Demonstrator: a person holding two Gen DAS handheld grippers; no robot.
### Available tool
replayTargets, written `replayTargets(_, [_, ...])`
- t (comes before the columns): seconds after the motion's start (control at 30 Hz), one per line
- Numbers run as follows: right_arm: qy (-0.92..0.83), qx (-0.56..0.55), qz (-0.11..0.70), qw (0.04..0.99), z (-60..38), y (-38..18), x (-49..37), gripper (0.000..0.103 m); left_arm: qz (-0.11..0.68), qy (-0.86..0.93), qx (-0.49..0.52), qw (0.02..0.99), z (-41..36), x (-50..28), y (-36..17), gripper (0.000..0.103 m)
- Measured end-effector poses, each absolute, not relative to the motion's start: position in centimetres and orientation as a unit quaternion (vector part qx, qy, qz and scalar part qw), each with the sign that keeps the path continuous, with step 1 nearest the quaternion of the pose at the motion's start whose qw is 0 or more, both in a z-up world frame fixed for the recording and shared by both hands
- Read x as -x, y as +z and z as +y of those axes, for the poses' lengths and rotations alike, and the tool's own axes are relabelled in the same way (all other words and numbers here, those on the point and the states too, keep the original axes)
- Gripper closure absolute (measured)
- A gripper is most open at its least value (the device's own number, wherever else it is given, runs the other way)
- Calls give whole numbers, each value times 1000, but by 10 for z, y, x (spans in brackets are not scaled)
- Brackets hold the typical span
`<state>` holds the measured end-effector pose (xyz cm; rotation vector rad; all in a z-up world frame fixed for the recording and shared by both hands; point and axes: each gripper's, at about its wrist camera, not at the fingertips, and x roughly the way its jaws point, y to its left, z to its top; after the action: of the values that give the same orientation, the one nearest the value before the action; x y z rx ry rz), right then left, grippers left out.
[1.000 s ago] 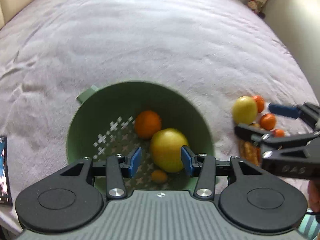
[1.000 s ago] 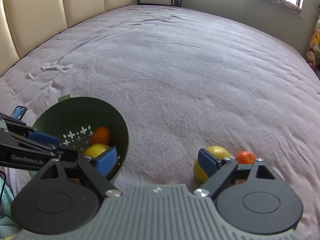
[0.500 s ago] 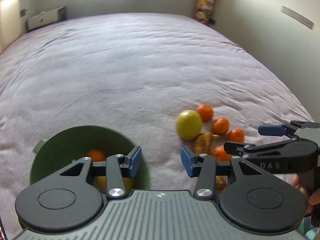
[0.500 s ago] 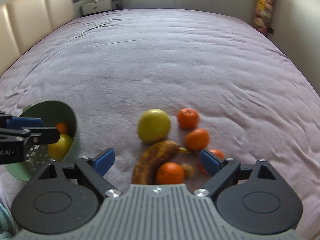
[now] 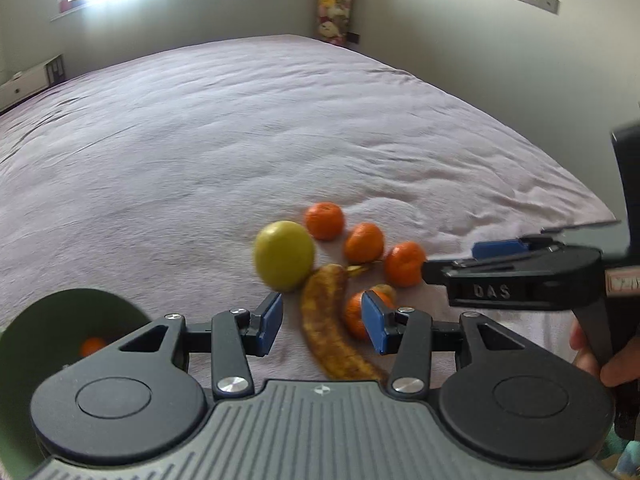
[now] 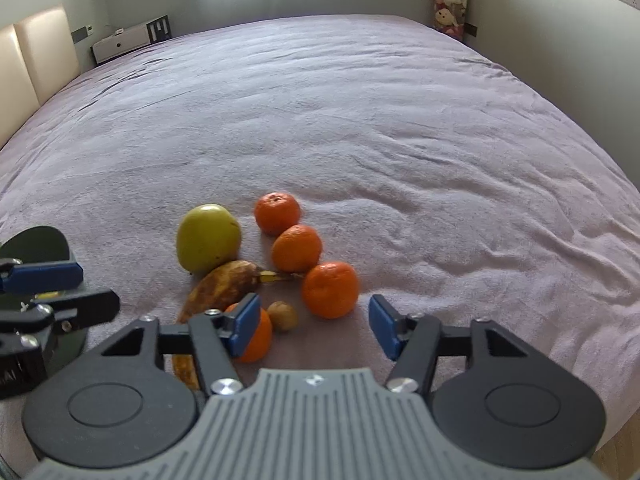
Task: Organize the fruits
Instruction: 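Grasp a mandarin with the left tool while the right tool grasps another mandarin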
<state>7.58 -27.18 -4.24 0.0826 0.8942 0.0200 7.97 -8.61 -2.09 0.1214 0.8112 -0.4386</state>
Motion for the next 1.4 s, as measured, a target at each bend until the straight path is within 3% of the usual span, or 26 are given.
replayTargets(0.27, [4, -50, 432, 900, -281, -63, -86, 47, 389, -233, -92, 887, -118, -83, -56, 49])
replayTargets(0.53, [-8, -103, 454, 885, -293, -77, -105, 46, 388, -244, -109, 882, -134, -88, -77, 38])
replayTargets(1.07, [-7, -126, 467, 875, -295, -98, -125, 44, 370, -251, -209, 870, -166, -86, -97, 36])
replayTargets(1.4, [-6, -131, 468, 874, -297, -107, -128, 45, 363, -250, -241, 865, -176, -87, -106, 51])
